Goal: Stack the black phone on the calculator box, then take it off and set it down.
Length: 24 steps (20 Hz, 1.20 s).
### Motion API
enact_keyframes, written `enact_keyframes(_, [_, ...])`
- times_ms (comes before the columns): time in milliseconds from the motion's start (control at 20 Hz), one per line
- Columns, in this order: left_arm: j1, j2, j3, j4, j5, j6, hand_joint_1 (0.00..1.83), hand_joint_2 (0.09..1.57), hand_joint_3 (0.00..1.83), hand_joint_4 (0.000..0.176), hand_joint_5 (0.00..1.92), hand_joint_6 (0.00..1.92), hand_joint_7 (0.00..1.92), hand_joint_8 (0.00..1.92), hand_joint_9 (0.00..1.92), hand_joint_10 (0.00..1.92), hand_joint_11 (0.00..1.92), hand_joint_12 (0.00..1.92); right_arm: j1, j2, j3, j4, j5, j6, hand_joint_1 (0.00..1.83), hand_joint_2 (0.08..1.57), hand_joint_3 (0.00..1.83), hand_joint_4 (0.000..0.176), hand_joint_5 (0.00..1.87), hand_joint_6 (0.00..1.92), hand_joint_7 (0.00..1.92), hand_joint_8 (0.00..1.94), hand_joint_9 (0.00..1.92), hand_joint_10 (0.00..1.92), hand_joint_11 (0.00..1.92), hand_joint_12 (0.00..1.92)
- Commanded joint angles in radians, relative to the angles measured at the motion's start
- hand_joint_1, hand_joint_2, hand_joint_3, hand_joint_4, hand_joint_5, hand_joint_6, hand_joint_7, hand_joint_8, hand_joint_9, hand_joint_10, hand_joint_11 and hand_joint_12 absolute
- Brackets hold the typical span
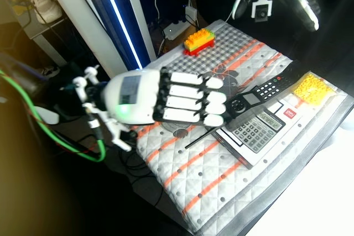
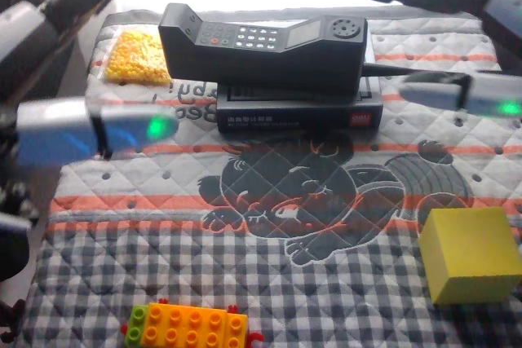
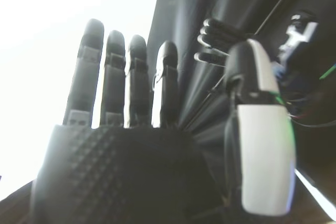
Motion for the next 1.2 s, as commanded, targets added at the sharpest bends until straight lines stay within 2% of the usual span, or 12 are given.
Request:
enact_keyframes(0, [0.014,0.019,-0.01,-0.021,-0.178,-0.008,0.92,0.83,0.0,0.176,0.03,0.01,0.0,0.0,0.0,0.0,0.0,0.0,0.038,-0.015,0.016,0.02,0.085,0.001,0.69,1.04,0.0,0.164,0.35,0.0,0.31,0.0,0.3,0.0,0.3,0.04])
enact_keyframes(350, [0.069,0.007,-0.008,-0.072,-0.199,-0.039,0.92,0.86,0.01,0.176,0.0,0.0,0.0,0.0,0.0,0.0,0.0,0.0,0.171,-0.161,0.135,-0.007,-0.097,0.001,0.71,1.01,0.0,0.175,0.28,0.0,0.24,0.0,0.22,0.01,0.28,0.04])
enact_keyframes(450, [0.069,0.002,-0.002,-0.072,-0.196,-0.048,0.92,0.86,0.01,0.176,0.0,0.0,0.0,0.0,0.0,0.0,0.0,0.0,0.176,-0.183,0.161,-0.013,-0.149,0.001,0.69,0.96,0.0,0.176,0.28,0.0,0.26,0.01,0.3,0.0,0.06,0.83])
enact_keyframes(500, [0.069,0.0,0.0,-0.072,-0.193,-0.051,0.93,0.86,0.01,0.176,0.01,0.0,0.0,0.0,0.0,0.0,0.0,0.0,0.178,-0.19,0.171,-0.025,-0.177,0.001,0.71,0.96,0.0,0.176,0.28,0.0,0.26,0.0,0.32,0.0,0.01,1.01])
enact_keyframes(600, [0.069,-0.005,0.008,-0.072,-0.19,-0.07,0.93,0.87,0.01,0.176,0.02,0.01,0.0,0.0,0.0,0.0,0.0,0.0,0.185,-0.202,0.186,-0.044,-0.219,0.001,0.68,0.98,0.0,0.176,0.28,0.0,0.31,0.0,0.41,0.02,0.05,1.16])
enact_keyframes(700, [0.07,-0.013,0.021,-0.072,-0.183,-0.102,0.94,0.87,0.01,0.176,0.03,0.01,0.0,0.0,0.0,0.0,0.0,0.0,0.193,-0.214,0.199,-0.058,-0.246,0.001,0.74,0.99,0.0,0.176,0.37,0.0,0.46,0.01,0.56,0.03,0.25,1.04])
enact_keyframes(750, [0.071,-0.018,0.027,-0.072,-0.181,-0.115,0.95,0.88,0.01,0.176,0.03,0.01,0.0,0.0,0.0,0.0,0.0,0.0,0.199,-0.219,0.203,-0.068,-0.257,0.001,0.77,1.0,0.0,0.161,0.42,0.0,0.56,0.01,0.64,0.03,0.34,0.98])
enact_keyframes(850, [0.071,-0.027,0.037,-0.073,-0.176,-0.131,0.92,0.89,0.01,0.163,0.02,0.0,0.0,0.0,0.0,0.0,0.0,0.0,0.207,-0.222,0.204,-0.08,-0.264,0.001,0.92,1.04,0.0,0.071,0.57,0.0,0.78,0.01,0.84,0.03,0.55,0.9])
enact_keyframes(1000, [0.071,-0.035,0.043,-0.077,-0.167,-0.142,0.89,0.89,0.01,0.162,0.03,0.01,0.0,0.0,0.0,0.0,0.0,0.0,0.215,-0.224,0.204,-0.094,-0.266,0.001,0.97,1.1,0.0,0.027,0.72,0.0,0.95,0.02,0.9,0.03,0.32,1.26])
enact_keyframes(1050, [0.072,-0.036,0.044,-0.078,-0.166,-0.145,0.9,0.9,0.01,0.157,0.03,0.01,0.0,0.0,0.0,0.0,0.0,0.0,0.216,-0.224,0.204,-0.096,-0.267,0.001,1.27,1.14,0.0,0.003,0.79,0.01,0.97,0.8,1.02,0.03,0.5,1.1])
enact_keyframes(1100, [0.074,-0.037,0.045,-0.079,-0.166,-0.15,0.91,0.91,0.01,0.146,0.04,0.01,0.0,0.0,0.0,0.0,0.0,0.0,0.216,-0.223,0.204,-0.097,-0.268,0.001,1.24,1.14,0.0,0.0,0.82,0.84,1.02,1.0,1.26,0.16,0.79,1.3])
enact_keyframes(1150, [0.076,-0.038,0.045,-0.079,-0.166,-0.154,0.91,0.91,0.02,0.144,0.04,0.01,0.0,0.0,0.0,0.0,0.0,0.0,0.216,-0.223,0.205,-0.097,-0.268,0.001,1.24,1.15,0.0,0.0,0.81,1.03,1.03,1.06,1.37,0.23,0.98,1.29])
